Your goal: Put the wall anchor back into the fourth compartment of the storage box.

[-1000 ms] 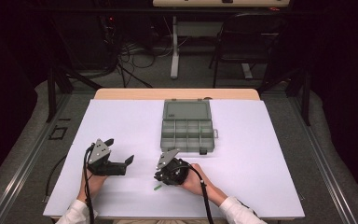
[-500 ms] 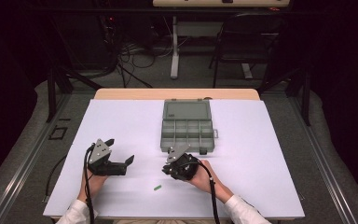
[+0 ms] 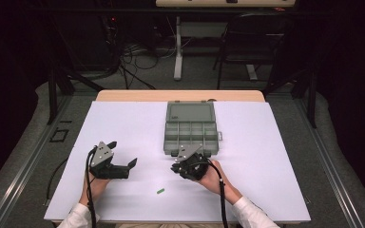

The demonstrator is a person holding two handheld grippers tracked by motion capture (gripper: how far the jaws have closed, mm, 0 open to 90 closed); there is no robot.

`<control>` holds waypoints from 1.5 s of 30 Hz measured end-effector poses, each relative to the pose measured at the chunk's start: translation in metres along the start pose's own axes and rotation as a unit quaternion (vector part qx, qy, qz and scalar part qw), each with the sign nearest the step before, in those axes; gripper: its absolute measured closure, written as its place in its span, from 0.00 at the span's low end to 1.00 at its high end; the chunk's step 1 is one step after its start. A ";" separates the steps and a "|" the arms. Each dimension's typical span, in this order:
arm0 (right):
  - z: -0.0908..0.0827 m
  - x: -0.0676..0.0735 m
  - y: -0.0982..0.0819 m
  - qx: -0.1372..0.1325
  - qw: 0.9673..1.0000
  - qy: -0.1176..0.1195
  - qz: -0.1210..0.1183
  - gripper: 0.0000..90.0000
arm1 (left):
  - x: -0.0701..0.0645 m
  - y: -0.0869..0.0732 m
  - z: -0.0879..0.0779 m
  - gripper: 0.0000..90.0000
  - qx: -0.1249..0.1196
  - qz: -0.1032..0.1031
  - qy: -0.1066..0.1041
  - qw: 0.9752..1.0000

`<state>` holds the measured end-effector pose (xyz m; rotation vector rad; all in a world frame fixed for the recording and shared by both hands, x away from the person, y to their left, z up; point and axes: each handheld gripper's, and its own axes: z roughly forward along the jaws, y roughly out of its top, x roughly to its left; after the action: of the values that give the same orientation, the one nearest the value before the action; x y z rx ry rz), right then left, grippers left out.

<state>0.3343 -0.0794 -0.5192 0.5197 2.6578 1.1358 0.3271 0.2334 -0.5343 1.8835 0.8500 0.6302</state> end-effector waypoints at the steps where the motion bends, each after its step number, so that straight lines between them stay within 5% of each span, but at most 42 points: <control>1: -0.001 -0.001 0.000 0.002 1.000 -0.001 0.000 0.93 | 0.000 0.000 0.000 0.00 0.000 0.000 0.000 1.000; 45: -0.036 -0.028 -0.005 -0.021 0.998 -0.058 0.028 0.93 | -0.001 0.001 -0.001 0.00 0.000 0.006 0.001 1.000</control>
<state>0.3476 -0.1174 -0.4967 0.6361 2.5296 1.1382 0.3263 0.2332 -0.5333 1.8901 0.8408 0.6392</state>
